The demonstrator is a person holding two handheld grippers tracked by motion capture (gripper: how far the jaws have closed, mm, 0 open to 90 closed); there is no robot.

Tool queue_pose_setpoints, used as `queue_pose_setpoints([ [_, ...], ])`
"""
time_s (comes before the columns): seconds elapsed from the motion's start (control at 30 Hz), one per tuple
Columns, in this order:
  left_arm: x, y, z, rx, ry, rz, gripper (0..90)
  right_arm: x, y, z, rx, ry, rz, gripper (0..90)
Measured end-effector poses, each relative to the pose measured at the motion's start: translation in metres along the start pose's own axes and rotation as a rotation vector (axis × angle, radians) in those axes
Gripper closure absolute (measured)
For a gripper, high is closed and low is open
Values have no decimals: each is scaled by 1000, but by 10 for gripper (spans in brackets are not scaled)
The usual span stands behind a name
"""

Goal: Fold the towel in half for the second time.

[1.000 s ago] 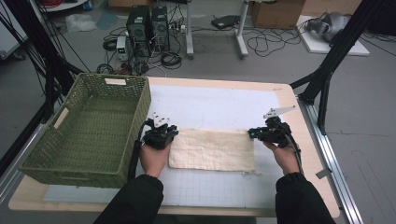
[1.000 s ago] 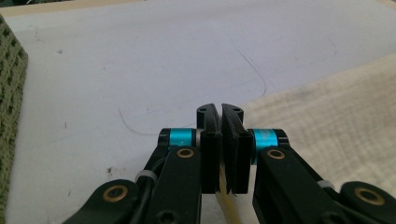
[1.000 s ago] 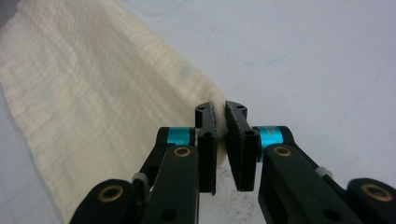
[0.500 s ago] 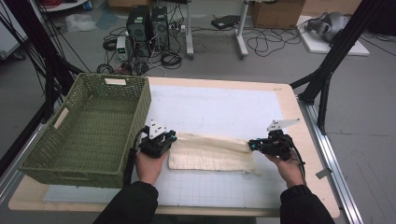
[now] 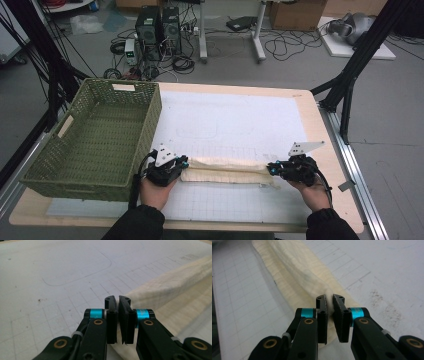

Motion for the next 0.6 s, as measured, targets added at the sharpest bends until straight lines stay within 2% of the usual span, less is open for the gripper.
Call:
queue_pose_setpoints([
  [0.13,-6,4,-6,11,28,20,834,2,11,5,10,-14,23,814],
  [0.23,-9,5,-9,35,37,35,815,1,13,5,19,-22,21,766],
  [0.33,-14,4,-10,25,57,38,764,-7,5,7,28,-32,-18,704],
  [0.47,-19,-3,-12,16,68,17,676,-14,-9,9,14,-29,-65,676],
  [0.53,-22,-8,-12,-3,71,-1,655,-13,-14,10,6,-30,-77,669],
  [0.6,-23,-13,-12,-4,69,-16,651,-9,-16,12,8,-35,-71,670],
])
Point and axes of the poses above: each handheld gripper's, and its own axes: x roughly forward along the jaws, y roughly out of its underside, z roughly to its left, the point moved 6 cm from there along x, roughly forward along the jaws, and after that the axes turned 14 degrees about -z, right-handed, at the moved point
